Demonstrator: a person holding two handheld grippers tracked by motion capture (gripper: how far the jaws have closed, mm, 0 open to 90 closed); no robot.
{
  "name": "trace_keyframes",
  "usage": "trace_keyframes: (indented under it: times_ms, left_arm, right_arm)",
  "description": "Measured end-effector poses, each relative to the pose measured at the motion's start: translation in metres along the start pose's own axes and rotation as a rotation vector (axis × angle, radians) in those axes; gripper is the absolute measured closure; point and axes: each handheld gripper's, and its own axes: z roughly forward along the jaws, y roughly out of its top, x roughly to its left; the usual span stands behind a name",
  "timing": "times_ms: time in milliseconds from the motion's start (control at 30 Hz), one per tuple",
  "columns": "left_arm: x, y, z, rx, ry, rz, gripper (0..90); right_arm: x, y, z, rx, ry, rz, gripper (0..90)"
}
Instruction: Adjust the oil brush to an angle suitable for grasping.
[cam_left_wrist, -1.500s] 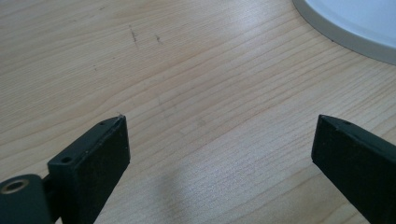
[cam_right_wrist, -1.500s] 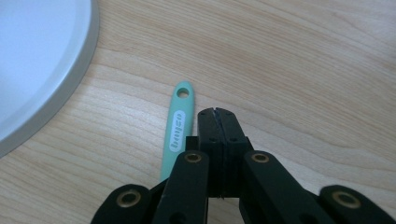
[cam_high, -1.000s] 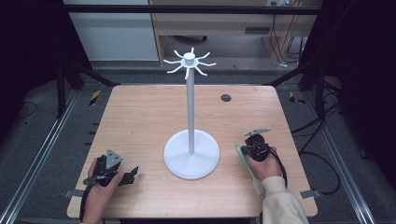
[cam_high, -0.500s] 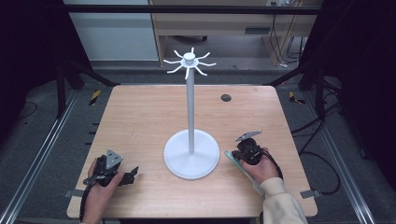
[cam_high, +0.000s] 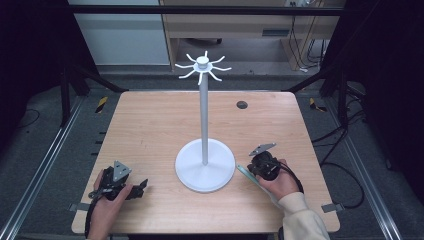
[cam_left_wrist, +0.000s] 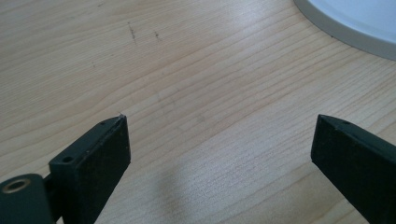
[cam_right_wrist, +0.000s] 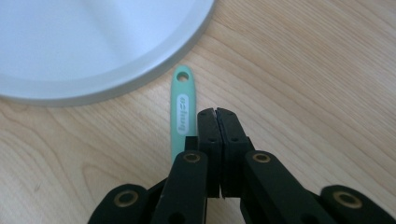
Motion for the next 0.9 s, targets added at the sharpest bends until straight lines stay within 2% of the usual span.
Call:
trace_keyframes:
  times_ms: [167, 533, 733, 833, 900]
  left_arm:
    - [0.001, 0.000, 0.000, -0.001, 0.003, -0.003, 4.4]
    - [0.001, -0.001, -0.003, -0.007, 0.003, -0.010, 4.4]
    - [0.003, 0.001, -0.002, -0.021, 0.003, -0.023, 4.4]
    - [0.005, 0.004, 0.000, -0.022, 0.000, -0.018, 4.2]
    - [0.004, 0.004, 0.001, -0.025, -0.003, -0.022, 4.3]
  right_arm:
    - [0.001, -0.005, -0.016, -0.007, -0.006, -0.004, 88.6]
    - [-0.005, -0.023, -0.045, 0.049, 0.009, -0.002, 77.4]
    - [0.000, -0.022, -0.048, 0.107, 0.036, -0.032, 73.7]
    - [0.003, -0.019, -0.047, 0.153, 0.050, -0.050, 73.1]
    - [0.004, -0.019, -0.046, 0.166, 0.054, -0.040, 73.1]
